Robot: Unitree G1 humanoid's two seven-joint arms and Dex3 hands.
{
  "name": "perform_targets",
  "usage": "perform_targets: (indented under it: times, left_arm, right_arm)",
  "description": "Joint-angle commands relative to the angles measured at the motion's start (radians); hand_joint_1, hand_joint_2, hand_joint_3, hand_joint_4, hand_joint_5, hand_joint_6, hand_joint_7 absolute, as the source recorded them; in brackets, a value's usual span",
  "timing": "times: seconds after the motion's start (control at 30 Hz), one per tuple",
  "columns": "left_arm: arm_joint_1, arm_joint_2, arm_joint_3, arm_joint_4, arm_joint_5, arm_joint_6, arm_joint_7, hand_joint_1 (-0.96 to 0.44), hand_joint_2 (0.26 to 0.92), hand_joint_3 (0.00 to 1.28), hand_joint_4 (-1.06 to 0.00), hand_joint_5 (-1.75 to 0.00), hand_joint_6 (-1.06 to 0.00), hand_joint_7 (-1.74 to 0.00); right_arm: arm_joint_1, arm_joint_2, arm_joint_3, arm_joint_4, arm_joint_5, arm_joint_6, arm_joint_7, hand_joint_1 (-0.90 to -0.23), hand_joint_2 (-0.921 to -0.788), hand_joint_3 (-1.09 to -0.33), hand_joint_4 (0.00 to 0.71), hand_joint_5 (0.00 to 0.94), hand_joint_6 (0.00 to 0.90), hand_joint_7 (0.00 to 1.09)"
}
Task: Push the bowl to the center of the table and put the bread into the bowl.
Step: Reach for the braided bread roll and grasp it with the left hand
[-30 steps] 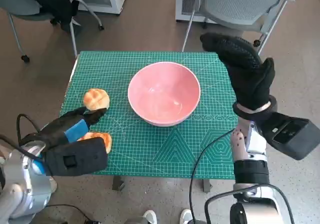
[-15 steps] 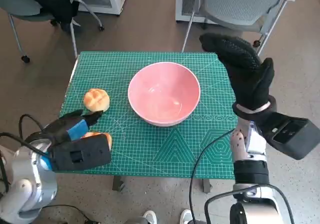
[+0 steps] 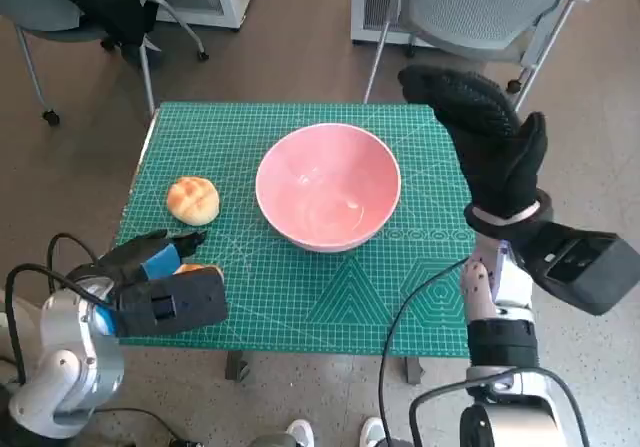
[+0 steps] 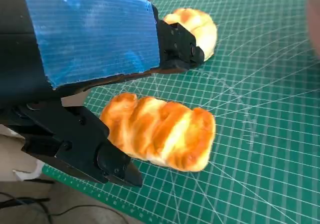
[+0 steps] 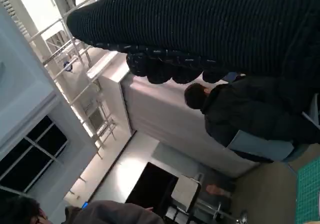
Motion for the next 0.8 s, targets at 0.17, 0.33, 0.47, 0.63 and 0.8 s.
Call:
perform_targets:
  times: [0.17, 0.33, 0.47, 0.63, 0.8]
  left_arm:
    - [-0.026, -0.021, -0.027, 0.056, 0.021, -0.019, -0.011, -0.14, 0.695, 0.00, -0.12, 0.00, -0.27, -0.01]
    - [-0.037, -0.028, -0.040, 0.085, 0.028, -0.023, -0.013, -0.14, 0.695, 0.00, -0.13, 0.00, -0.28, -0.01]
    - [-0.045, -0.035, -0.046, 0.109, 0.034, -0.025, -0.014, -0.13, 0.695, 0.00, -0.13, 0.00, -0.29, -0.01]
    - [-0.053, -0.046, -0.047, 0.143, 0.040, -0.033, -0.013, -0.13, 0.696, 0.00, -0.13, 0.00, -0.29, -0.01]
    - [-0.061, -0.061, -0.049, 0.191, 0.038, -0.051, -0.002, -0.12, 0.696, 0.00, -0.13, 0.00, -0.29, -0.01]
  right_arm:
    - [0.013, -0.001, -0.004, 0.007, 0.008, 0.018, 0.016, -0.694, -0.921, -0.815, 0.053, 0.002, -0.001, 0.24]
    - [0.014, -0.001, -0.004, 0.004, 0.007, 0.020, 0.015, -0.694, -0.921, -0.815, 0.054, 0.001, -0.001, 0.24]
    - [0.015, 0.000, -0.003, 0.000, 0.006, 0.021, 0.014, -0.694, -0.921, -0.814, 0.054, 0.001, -0.001, 0.24]
    - [0.018, 0.000, -0.001, -0.009, 0.004, 0.024, 0.012, -0.693, -0.921, -0.815, 0.053, 0.001, -0.001, 0.24]
    - [0.018, -0.001, -0.003, -0.007, 0.007, 0.025, 0.017, -0.690, -0.921, -0.815, 0.053, 0.001, -0.001, 0.24]
